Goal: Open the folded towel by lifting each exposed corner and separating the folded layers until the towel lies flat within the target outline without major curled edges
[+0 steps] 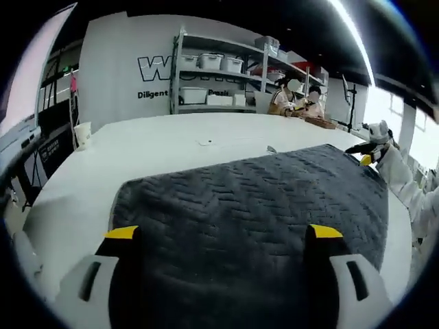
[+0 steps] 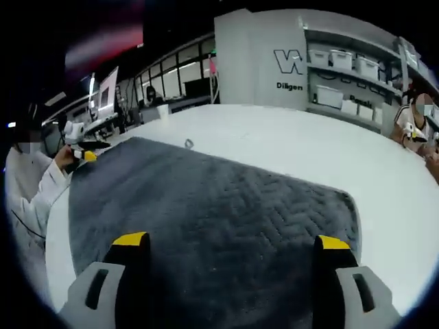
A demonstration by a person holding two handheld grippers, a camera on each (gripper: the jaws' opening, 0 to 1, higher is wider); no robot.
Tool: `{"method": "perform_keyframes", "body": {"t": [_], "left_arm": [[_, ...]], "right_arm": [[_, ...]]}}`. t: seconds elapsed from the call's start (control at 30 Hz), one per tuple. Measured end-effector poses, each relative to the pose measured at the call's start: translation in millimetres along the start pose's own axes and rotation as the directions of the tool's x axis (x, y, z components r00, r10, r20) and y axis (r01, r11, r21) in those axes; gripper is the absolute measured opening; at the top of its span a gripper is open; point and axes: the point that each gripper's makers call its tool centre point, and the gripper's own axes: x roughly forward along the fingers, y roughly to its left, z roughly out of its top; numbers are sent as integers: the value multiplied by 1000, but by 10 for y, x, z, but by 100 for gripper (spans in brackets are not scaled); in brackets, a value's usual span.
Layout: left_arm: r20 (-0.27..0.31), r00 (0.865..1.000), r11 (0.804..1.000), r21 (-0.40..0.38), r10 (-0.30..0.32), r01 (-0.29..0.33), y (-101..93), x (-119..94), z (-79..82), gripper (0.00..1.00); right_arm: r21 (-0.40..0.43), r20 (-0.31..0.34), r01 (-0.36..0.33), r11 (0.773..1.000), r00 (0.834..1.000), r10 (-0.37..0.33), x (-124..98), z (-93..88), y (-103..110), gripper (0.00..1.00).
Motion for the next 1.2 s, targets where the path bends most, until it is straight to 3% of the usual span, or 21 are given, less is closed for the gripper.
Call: {"method": "perform_keyframes", "body": {"t": [0.17,0.37,0.43,0.53,1.2], "left_arm": [[-16,1000,1000,4,7,-7,-15,34,-123,96],[-19,999,998,51,30,-29,24,29,-154,92],[-31,999,995,91,36,-33,41,34,-183,91],[-11,1000,997,79,24,-23,37,32,-170,93],[34,999,995,95,5,-8,41,18,-163,93]], "right_arm": [[-15,-25,-28,1000,999,27,43,-93,41,96],[-42,-38,-31,999,999,29,47,-152,-12,93],[-71,-50,-39,997,998,36,37,-184,-7,93],[-119,-63,-51,992,997,44,42,-227,13,95],[-133,-1,-109,985,994,110,-47,-233,26,96]]}}
